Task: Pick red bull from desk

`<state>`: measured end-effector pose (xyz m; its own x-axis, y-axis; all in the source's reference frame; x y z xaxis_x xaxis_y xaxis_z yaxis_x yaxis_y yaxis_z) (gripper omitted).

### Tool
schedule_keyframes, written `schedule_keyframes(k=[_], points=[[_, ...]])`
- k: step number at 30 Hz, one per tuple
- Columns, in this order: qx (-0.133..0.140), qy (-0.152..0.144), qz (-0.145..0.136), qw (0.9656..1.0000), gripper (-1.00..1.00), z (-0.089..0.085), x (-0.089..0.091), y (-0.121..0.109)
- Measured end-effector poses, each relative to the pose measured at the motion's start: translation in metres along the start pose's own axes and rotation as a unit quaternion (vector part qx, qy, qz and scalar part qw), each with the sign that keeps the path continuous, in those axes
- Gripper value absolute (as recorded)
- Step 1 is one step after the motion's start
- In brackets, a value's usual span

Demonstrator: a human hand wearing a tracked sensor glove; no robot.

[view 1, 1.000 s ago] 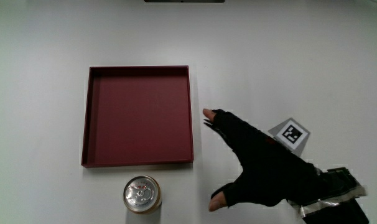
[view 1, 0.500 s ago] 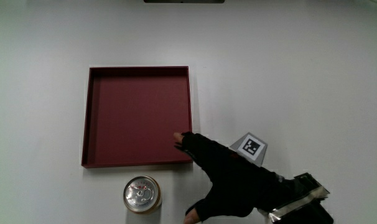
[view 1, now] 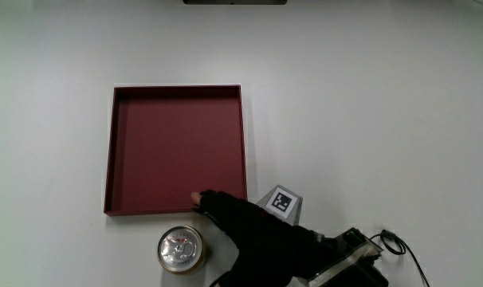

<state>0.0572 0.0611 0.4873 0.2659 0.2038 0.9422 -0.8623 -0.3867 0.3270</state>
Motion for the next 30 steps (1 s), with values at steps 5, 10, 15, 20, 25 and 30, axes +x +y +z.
schedule_keyframes(k=[5,10,15,20,25,30], points=[[-0.011,0.008,-0.022,0.9997,0.00,-0.008,0.000,0.011],[-0.016,-0.006,0.003,0.9999,0.00,-0.014,-0.001,0.022],[-0.011,-0.008,0.015,0.9998,0.00,-0.017,-0.003,0.024],[-0.004,0.005,0.033,0.9994,0.03,-0.018,-0.003,0.025],[0.010,0.000,0.029,0.9995,0.17,-0.017,-0.001,0.024],[0.020,-0.005,0.023,0.9995,0.31,-0.015,-0.002,0.024]])
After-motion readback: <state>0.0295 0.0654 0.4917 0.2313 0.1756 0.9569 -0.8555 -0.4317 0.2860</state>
